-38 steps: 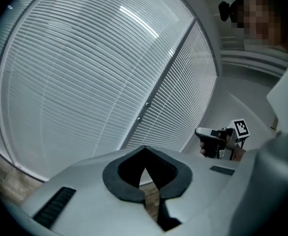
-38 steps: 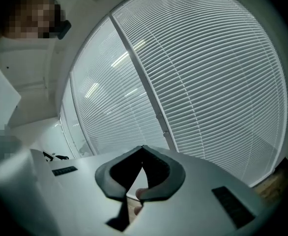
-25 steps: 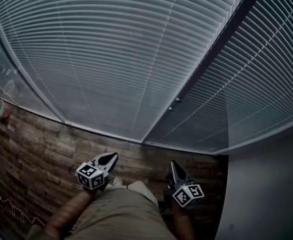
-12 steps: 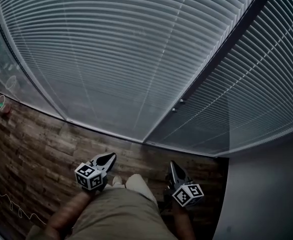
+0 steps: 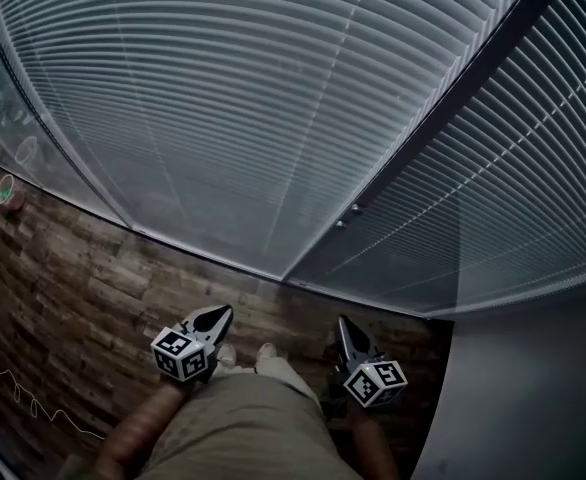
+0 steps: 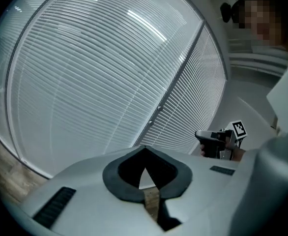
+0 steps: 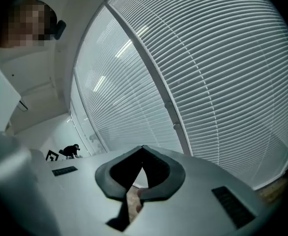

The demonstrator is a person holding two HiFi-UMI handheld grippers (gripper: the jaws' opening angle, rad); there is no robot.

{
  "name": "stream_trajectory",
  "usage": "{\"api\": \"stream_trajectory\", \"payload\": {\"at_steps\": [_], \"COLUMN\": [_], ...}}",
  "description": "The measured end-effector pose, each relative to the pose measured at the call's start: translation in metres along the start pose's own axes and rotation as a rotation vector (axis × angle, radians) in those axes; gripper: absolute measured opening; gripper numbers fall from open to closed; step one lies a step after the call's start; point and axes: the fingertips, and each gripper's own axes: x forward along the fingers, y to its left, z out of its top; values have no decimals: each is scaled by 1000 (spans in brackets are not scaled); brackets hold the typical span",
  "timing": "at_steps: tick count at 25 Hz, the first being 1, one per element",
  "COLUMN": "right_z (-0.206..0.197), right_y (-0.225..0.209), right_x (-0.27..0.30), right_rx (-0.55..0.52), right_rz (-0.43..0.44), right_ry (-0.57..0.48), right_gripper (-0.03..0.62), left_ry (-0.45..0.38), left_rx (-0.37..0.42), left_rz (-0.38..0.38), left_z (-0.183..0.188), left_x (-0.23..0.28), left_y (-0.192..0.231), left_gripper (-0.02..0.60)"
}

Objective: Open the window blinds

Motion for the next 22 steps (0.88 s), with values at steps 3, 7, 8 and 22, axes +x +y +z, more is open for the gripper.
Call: {"api": "stream_trajectory", "payload": {"at_steps": [3,7,8,22], "right_z": [-1,9,14,52], "right_y": [-15,-22,-22,-63], "right_x": [5,11,12,-10], "right_rx": [-27,-83,-108,-147], "right_rz": [6,-6,-12,-9], "right_ry": [21,17,12,-111], "right_gripper": [8,8,8,9], "left_ry": [-3,-5,-7,13], "left_rx": [-8,-14,-15,55], "left_rz": [13,27,29,48], "left_z": [-4,-2,0,9], "left_x": [11,19,20,65], "left_y": [-4,-9,-12,-51], "left_gripper": [12,12,12,12]}}
